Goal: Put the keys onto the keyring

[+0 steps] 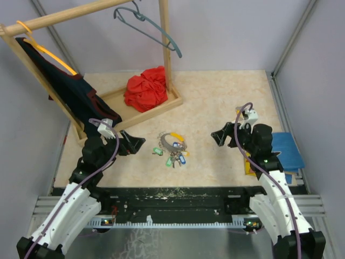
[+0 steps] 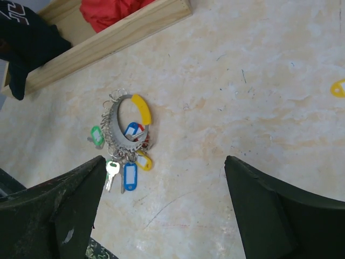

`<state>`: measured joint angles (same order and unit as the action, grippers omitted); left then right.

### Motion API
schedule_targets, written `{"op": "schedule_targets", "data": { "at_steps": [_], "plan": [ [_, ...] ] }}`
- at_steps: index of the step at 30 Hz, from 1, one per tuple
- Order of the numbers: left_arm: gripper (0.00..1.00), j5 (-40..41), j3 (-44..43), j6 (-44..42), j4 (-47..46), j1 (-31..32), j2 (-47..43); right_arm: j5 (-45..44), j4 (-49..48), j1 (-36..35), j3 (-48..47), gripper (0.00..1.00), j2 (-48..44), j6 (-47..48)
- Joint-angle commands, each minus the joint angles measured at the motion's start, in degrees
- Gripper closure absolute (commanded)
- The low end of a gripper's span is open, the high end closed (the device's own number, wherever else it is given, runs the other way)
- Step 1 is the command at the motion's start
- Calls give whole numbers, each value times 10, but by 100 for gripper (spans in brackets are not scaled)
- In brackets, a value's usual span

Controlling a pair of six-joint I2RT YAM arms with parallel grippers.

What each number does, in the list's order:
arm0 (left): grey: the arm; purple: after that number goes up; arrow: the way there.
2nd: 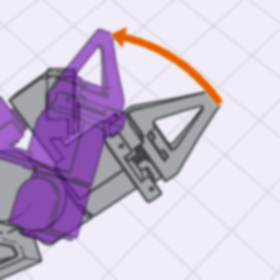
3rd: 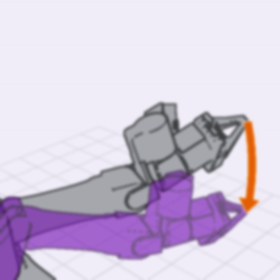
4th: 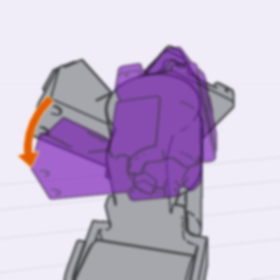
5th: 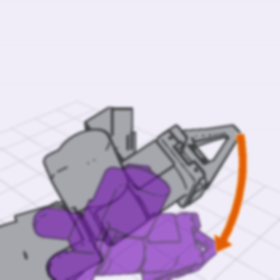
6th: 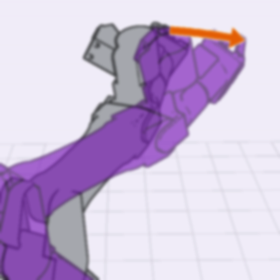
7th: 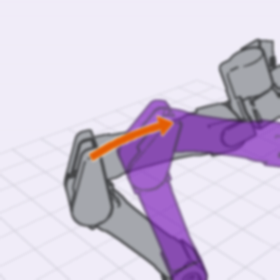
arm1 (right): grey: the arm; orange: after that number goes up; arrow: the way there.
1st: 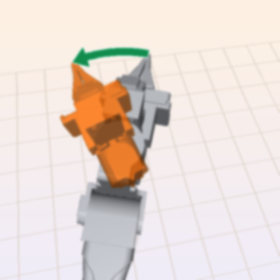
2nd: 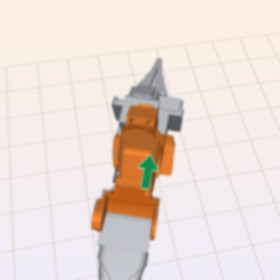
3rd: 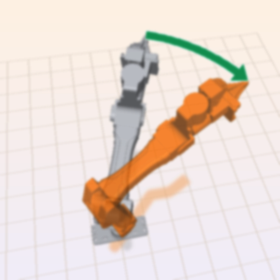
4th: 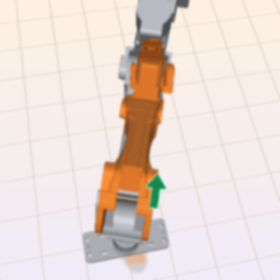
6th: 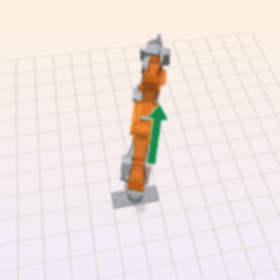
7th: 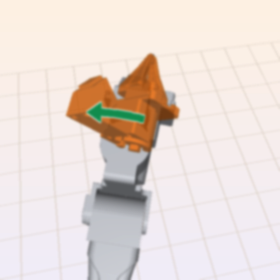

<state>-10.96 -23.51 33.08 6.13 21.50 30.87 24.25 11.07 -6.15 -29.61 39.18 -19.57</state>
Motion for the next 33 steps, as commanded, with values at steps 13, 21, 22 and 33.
{"op": "schedule_targets", "data": {
  "at_steps": [13, 21, 22, 33],
  "plan": [
    [0, 35, 71, 69, -71, 2, -14, -137, -91, -198, -23, 9, 91, 57],
    [0, 36, 91, 75, -106, 3, 19, -262, -115, -365, -87, 13, 238, 121],
    [0, 34, 97, 78, -114, 3, 20, -287, -112, -393, -98, 14, 265, 131],
    [0, 66, 131, 125, -136, 2, 30, -442, -56, -547, -281, 26, 532, 227]
  ]
}}
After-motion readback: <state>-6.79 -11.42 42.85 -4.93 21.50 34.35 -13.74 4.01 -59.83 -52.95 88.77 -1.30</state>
